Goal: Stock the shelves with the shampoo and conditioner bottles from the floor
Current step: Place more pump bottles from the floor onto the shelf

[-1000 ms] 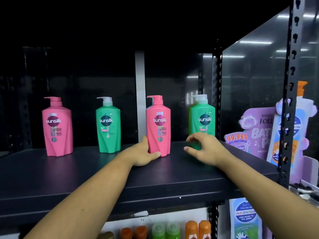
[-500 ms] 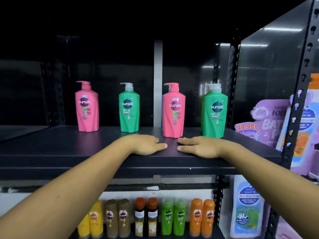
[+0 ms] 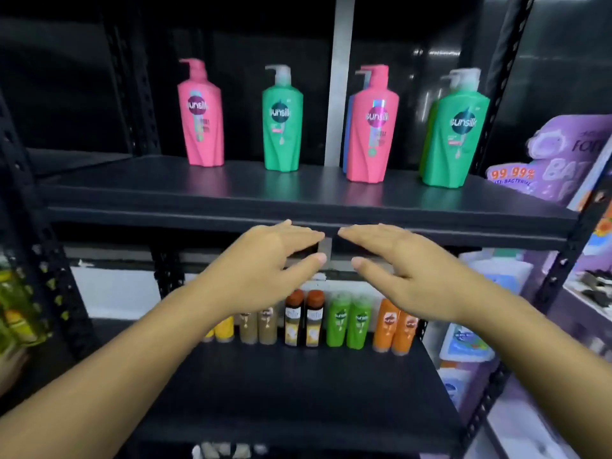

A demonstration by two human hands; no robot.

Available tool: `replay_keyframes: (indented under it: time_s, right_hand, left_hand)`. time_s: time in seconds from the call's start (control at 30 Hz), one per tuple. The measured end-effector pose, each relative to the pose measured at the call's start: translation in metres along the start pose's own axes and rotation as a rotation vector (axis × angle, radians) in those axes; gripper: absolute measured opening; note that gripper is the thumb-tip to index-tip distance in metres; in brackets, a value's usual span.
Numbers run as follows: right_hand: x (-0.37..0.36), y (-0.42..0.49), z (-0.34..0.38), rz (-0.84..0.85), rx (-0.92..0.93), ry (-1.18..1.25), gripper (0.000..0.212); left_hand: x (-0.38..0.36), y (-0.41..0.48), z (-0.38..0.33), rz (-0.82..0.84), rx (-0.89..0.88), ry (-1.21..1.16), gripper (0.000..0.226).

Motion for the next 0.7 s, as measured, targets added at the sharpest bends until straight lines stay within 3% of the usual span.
replay_keyframes:
  time_s: [0.1,0.33,0.47,0.6,0.7]
  right_hand:
    - [-0.04,-0.029,0.015,0.036,0.012,0.042,0.054]
    - [-0.181,-0.106,0.044,0.257,-0.024,0.197,0.053]
    - [-0.289,-0.168,0.065,0.49,-0.123,0.352,0.051]
    - [-0.371,-0.222,0.095,0.753,-0.262,0.48,0.068]
    - [-0.409,-0.246,0.111,0.913,-0.334,0.515,0.08]
  left_hand:
    - [-0.039,-0.046,0.005,0.03,0.013,-0.101,0.039]
    - [-0.173,-0.166,0.027,0.336,0.268,-0.269,0.057]
    - [-0.251,-0.242,0.032,0.525,0.428,-0.346,0.059]
    - [-0.311,-0.309,0.025,0.77,0.633,-0.419,0.037]
    - [-0.343,-0.342,0.021,0.862,0.73,-0.438,0.05]
Point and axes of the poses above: each hand's wrist, its own y-axis towards the middle knuckle, its own x-axis out of the back of the hand, z = x × y, the point moved 1 cm from there along y, towards the middle knuckle, and after that the axes turned 5 degrees about z, right-handed, at the moved point
